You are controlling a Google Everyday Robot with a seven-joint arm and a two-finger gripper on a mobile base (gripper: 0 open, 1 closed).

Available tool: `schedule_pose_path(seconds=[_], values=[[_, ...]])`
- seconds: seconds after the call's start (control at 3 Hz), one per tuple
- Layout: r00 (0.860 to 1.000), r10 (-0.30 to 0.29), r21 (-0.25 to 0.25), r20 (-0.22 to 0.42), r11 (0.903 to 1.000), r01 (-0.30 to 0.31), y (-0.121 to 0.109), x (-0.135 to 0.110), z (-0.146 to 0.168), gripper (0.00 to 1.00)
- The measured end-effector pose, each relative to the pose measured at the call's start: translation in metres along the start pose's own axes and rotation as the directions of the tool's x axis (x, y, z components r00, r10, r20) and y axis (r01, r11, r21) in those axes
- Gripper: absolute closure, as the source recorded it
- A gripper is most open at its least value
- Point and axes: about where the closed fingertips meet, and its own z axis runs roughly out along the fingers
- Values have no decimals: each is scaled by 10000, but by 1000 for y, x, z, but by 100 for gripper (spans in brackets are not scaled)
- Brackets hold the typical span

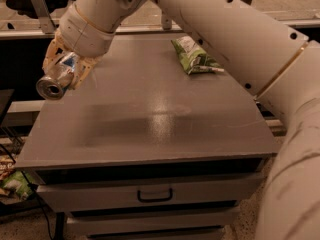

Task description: Place redbull can upright

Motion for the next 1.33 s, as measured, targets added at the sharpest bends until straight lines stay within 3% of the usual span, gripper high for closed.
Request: schedule_pose_path(seconds=[0.33,0.67,1.0,1.33], values=[[9915,1257,947,-332,9880,-1221,-6,10,-7,100],[9684,2412,2011,-640,9536,-2242,-16,20,-11,100],[9684,2411,2010,-639,9536,-2242,-16,20,-11,100],[9611,2733,2343,-400,9376,-2569,-15,21,-13,100]])
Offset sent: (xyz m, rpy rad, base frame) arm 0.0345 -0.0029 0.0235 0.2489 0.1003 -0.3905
